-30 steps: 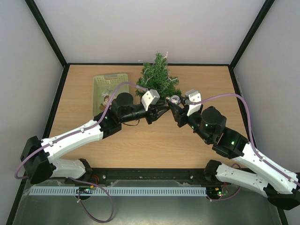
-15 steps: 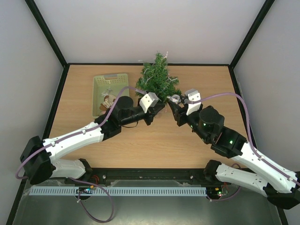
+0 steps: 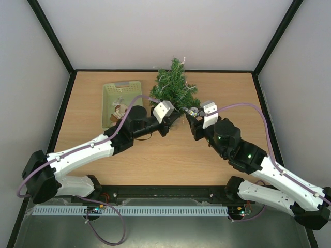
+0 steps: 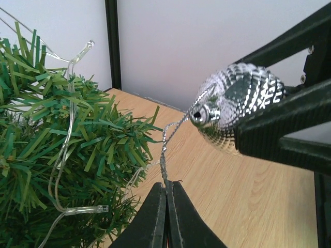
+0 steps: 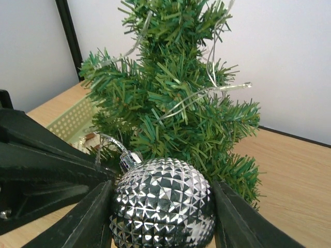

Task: Decorate the small christmas tree
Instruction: Hang the decoration item on the Christmas tree.

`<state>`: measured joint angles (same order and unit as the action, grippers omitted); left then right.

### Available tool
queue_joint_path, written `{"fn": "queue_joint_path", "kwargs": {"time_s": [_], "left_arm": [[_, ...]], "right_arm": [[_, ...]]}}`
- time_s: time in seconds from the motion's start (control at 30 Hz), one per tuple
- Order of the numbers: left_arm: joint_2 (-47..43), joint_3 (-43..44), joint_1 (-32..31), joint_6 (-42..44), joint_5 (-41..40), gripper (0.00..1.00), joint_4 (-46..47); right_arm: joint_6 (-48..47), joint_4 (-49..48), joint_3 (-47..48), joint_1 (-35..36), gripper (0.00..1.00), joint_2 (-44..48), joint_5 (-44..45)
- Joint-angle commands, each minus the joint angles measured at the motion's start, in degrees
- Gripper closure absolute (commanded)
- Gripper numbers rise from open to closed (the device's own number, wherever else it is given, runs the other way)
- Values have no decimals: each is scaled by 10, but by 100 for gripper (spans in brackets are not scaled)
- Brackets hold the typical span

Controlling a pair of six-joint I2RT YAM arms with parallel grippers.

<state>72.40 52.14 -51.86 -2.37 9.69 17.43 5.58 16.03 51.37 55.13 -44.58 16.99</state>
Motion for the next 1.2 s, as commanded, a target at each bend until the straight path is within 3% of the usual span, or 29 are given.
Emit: {"fn": "queue_joint_path", "kwargs": {"time_s": [0.0,0.77,1.17], "left_arm": [[7,24,-1,2,-16,98,-2],[29,77,5,-48,-15,98,-78],[27,110,12,-104,-7,98,-150]], "right_arm": [[-4,-3,-15,-2,65,8,29],[-41,-24,-39,-5,65,8,75],[-56,-28,-35,-23,66,-4,36]]}}
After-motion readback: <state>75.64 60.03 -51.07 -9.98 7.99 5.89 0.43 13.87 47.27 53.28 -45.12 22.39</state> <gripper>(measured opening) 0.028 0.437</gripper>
